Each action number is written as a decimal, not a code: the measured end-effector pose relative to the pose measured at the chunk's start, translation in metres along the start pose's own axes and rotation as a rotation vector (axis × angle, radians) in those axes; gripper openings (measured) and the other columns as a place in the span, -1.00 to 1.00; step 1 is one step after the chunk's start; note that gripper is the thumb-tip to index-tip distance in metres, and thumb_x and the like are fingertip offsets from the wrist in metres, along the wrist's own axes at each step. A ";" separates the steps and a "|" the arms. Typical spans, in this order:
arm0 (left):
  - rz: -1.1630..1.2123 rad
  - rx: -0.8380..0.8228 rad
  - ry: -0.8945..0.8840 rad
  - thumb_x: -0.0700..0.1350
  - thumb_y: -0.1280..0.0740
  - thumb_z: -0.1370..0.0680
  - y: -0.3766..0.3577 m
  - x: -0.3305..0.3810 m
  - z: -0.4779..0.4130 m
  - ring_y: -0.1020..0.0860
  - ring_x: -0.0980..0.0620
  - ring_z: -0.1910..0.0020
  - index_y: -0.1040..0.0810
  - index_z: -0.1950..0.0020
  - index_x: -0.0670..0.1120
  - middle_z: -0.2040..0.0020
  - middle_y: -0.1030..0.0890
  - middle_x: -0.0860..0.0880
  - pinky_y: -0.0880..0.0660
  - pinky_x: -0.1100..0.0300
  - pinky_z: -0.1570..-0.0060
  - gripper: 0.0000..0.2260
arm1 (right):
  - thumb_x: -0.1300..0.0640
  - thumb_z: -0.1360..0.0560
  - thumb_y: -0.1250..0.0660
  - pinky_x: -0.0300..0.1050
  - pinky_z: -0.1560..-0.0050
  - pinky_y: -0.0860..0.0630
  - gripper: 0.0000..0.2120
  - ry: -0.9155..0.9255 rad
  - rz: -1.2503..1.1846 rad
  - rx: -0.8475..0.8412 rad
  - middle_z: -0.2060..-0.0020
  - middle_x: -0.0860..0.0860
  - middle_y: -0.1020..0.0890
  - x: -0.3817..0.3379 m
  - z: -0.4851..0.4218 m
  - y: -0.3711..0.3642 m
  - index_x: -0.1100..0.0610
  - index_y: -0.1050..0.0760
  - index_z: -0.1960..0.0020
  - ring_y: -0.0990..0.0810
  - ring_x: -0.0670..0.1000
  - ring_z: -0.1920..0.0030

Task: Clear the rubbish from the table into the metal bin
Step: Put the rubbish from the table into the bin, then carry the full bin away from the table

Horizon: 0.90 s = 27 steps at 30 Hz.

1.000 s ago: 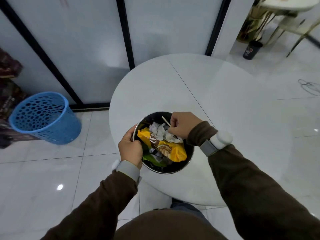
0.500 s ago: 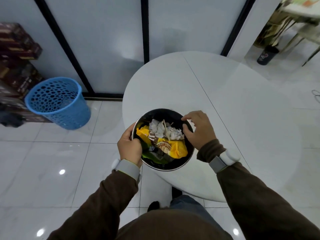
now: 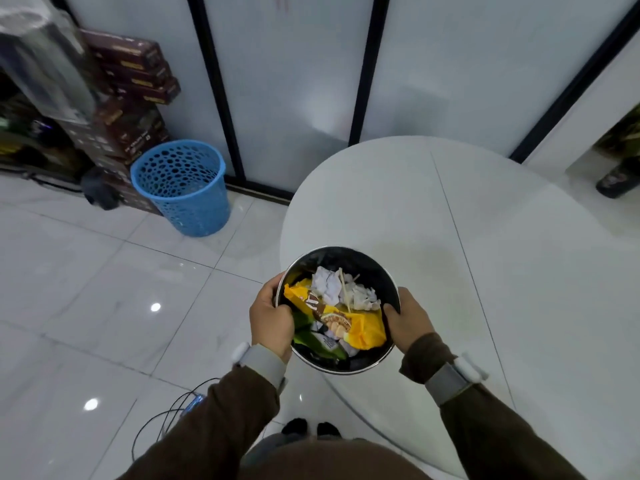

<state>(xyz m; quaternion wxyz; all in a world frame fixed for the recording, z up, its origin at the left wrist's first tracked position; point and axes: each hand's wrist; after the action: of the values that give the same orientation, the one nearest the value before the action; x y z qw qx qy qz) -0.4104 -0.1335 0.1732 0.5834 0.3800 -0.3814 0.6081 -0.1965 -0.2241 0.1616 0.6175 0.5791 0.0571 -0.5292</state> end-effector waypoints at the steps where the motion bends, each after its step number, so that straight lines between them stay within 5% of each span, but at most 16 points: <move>1: -0.002 -0.002 0.001 -0.53 -0.10 -0.36 0.000 -0.002 0.000 -0.63 -0.08 -0.13 -0.68 -0.14 0.12 -0.09 -0.71 -0.01 -0.63 -0.13 -0.15 -0.32 | 0.17 -0.63 -0.21 -0.15 -0.01 -0.35 -0.82 0.008 0.001 -0.006 -0.07 0.14 -0.62 -0.002 -0.003 0.002 0.13 -0.43 -0.22 -0.57 0.20 -0.09; 7: 0.015 -0.007 -0.030 -0.54 -0.06 -0.37 0.009 -0.002 -0.006 -0.65 -0.08 -0.16 -0.64 -0.28 0.08 -0.12 -0.72 0.00 -0.60 -0.13 -0.20 -0.26 | 0.20 -0.63 -0.19 -0.18 0.01 -0.34 -0.77 0.090 0.053 -0.050 -0.10 0.17 -0.62 -0.033 -0.024 0.000 0.16 -0.42 -0.27 -0.57 0.21 -0.09; 27: 0.052 0.126 -0.029 -0.52 -0.11 -0.42 0.161 0.106 -0.228 -0.65 -0.04 -0.13 -0.67 -0.16 0.16 -0.05 -0.73 0.06 -0.61 -0.06 -0.16 -0.33 | 0.20 -0.62 -0.17 -0.04 -0.09 -0.47 -0.73 0.236 0.184 -0.170 -0.11 0.24 -0.62 -0.273 -0.164 -0.174 0.14 -0.37 -0.31 -0.58 0.27 -0.09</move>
<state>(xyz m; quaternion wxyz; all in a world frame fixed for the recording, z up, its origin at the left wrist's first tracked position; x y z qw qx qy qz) -0.5787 0.1130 0.1703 0.5365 0.4147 -0.3606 0.6404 -0.3513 0.1036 0.1813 0.6992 0.5857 0.1202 -0.3920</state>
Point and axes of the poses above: each hand's wrist, its own z-axis away from the middle knuckle, its own y-axis out of the back of the hand, x = y × z
